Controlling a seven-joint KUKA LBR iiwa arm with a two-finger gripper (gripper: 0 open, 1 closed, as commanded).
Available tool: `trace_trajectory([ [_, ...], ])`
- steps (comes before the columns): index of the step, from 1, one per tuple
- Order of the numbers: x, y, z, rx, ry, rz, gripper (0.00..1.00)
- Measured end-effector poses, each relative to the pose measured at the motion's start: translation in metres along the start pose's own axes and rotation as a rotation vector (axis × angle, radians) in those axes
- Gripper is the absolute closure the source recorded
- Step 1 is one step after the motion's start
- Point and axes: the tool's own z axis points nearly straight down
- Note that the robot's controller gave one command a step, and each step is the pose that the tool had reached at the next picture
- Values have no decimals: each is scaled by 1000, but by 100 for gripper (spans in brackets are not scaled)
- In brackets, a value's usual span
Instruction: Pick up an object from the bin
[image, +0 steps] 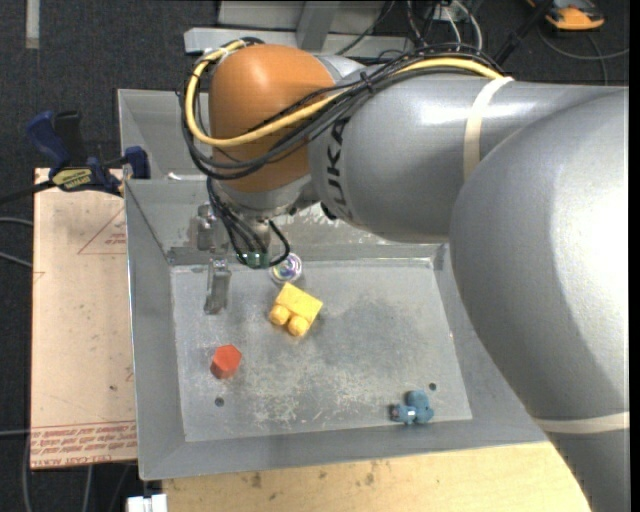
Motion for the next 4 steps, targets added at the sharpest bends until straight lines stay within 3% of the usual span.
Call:
trace_trajectory([
  [1, 52, -54, 26, 3, -1, 56, 0],
  [2, 41, -87, 119, 2, -3, -482, 0],
  [3, -8, -162, 94, 2, -13, -224, 0],
  [4, -12, -145, 125, 1, -9, -597, 0],
])
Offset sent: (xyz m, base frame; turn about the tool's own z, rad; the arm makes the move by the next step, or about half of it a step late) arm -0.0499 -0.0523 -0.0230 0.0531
